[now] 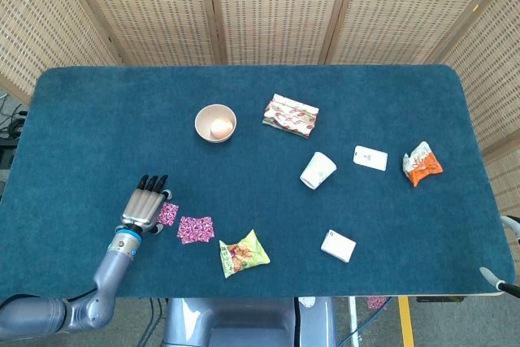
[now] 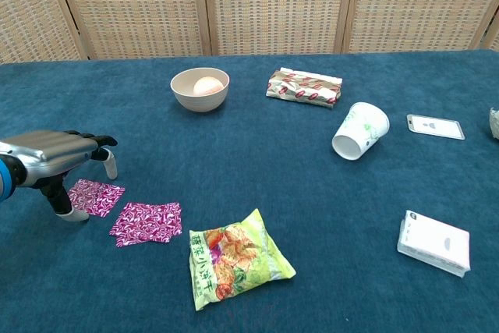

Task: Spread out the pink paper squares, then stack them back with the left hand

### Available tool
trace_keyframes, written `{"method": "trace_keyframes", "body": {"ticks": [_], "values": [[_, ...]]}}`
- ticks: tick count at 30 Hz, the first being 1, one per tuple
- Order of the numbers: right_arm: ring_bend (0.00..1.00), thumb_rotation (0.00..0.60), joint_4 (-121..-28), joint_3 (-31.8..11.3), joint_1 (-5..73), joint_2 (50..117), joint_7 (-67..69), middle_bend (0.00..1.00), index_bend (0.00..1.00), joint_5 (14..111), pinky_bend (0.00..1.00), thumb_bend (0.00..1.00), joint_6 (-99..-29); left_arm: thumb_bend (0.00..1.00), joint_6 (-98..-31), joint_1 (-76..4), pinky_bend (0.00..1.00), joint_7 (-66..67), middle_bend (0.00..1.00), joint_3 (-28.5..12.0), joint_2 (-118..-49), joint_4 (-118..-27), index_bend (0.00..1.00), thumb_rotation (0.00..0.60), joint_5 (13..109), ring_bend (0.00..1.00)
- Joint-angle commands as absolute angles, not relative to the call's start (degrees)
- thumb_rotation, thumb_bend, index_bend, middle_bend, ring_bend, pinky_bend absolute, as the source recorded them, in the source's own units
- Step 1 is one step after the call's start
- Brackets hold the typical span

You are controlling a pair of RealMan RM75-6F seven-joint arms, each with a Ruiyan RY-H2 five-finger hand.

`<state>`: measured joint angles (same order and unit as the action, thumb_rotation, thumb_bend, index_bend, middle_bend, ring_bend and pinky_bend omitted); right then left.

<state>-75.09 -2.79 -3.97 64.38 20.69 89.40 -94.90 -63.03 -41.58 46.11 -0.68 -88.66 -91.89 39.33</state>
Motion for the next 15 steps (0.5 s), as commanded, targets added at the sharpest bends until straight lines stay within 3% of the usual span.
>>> {"method": "trace_keyframes", "body": {"ticks": [1, 15], "values": [[0.0, 0.6, -75.15, -2.8, -3.99, 64.36, 20.65, 0.21, 0.17, 89.38, 0.0, 0.13, -94.94, 0.25, -62.78, -41.68, 0.0, 46.08, 0.0, -0.86, -88.81, -91.68, 0.29, 0.576, 39.14, 0.0], [0.0, 0.6, -75.03, -2.85, -4.39, 64.34, 20.81, 0.21, 0.17, 88.99, 0.0, 0.13, -95.18, 0.25, -62.44, -41.97, 0.0, 46.27, 0.0, -1.19, -89.32, -91.58, 0.29, 0.579, 38.94, 0.0]]}}
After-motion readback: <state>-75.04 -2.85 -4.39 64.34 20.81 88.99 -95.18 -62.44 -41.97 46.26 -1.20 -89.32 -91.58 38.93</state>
